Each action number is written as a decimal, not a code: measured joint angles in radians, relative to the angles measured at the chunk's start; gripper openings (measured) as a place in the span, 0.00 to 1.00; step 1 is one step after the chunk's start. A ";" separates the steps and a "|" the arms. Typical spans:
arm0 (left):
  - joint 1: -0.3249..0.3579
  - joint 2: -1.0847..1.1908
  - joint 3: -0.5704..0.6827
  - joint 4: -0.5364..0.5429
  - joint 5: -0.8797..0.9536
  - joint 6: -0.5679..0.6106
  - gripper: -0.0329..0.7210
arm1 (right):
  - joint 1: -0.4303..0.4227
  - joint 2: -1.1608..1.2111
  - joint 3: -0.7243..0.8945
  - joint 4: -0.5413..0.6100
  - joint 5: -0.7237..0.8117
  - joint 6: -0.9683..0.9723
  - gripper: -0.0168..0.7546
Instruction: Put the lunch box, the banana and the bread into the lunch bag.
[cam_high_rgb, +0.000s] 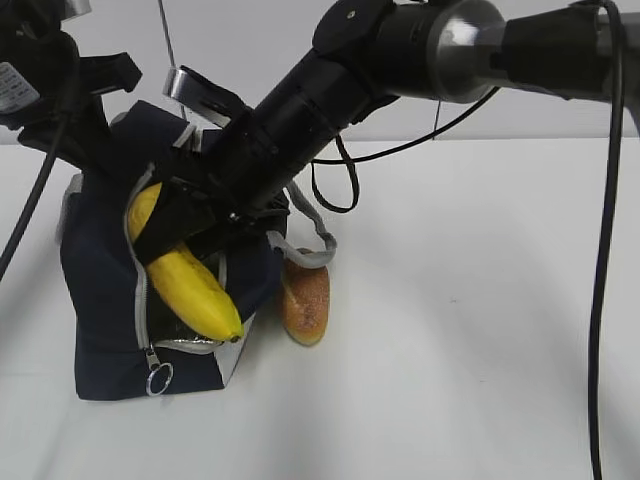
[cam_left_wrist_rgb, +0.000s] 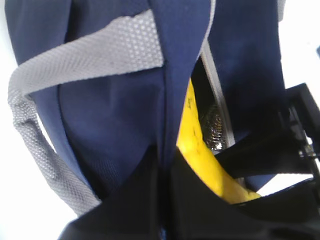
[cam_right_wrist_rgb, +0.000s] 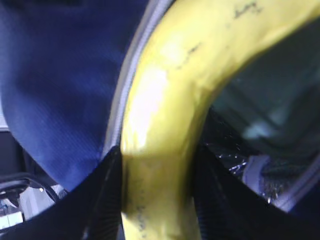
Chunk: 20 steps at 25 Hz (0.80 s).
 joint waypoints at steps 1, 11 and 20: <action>0.000 0.000 0.000 0.000 0.000 0.000 0.04 | -0.002 0.002 -0.005 0.000 0.000 0.016 0.42; 0.000 0.000 0.000 -0.001 -0.001 0.000 0.04 | -0.020 0.006 -0.017 0.045 -0.210 0.111 0.42; 0.000 0.000 0.000 -0.001 -0.004 0.001 0.04 | -0.020 0.008 -0.017 0.084 -0.306 0.117 0.42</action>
